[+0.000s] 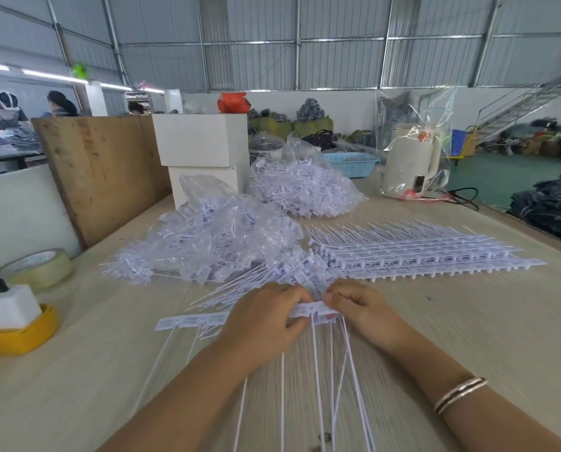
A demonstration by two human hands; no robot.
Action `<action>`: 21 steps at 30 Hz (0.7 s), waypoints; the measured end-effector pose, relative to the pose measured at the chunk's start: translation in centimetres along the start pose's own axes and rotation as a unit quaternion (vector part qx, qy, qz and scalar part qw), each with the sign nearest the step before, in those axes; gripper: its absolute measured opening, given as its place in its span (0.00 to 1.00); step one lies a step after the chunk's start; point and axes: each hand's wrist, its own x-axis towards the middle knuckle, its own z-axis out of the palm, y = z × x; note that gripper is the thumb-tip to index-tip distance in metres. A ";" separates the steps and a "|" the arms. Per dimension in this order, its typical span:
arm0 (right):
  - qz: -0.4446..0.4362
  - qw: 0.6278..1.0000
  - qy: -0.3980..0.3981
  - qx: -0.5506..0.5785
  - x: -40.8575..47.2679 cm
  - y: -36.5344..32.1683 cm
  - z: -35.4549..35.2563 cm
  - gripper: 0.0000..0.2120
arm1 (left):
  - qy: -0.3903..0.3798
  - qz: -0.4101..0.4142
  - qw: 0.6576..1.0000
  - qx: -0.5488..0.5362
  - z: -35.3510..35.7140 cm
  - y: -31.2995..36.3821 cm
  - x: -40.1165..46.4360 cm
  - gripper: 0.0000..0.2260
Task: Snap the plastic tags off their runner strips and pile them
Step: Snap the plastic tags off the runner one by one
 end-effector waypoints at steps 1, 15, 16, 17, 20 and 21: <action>0.005 1.000 -0.014 -0.020 -0.1 0.0 0.1 0.14 | 0.000 -0.003 1.000 0.004 0.1 0.0 0.0 0.10; -0.048 0.996 0.016 -0.073 0.0 -0.5 0.3 0.08 | 0.005 -0.007 1.000 0.030 0.0 -0.1 0.2 0.12; -0.050 0.996 0.020 -0.075 0.0 -0.4 0.3 0.09 | 0.004 -0.005 0.999 0.034 0.0 -0.1 0.2 0.11; -0.052 0.996 0.024 -0.070 0.0 -0.4 0.3 0.10 | 0.001 -0.004 0.999 0.038 0.0 0.0 0.2 0.11; -0.052 0.997 0.032 -0.054 -0.1 -0.5 0.4 0.12 | -0.003 -0.001 0.999 0.045 -0.1 0.1 0.3 0.11; -0.052 0.997 0.034 -0.052 -0.2 -0.6 0.4 0.12 | -0.003 0.000 0.999 0.048 -0.1 0.1 0.3 0.11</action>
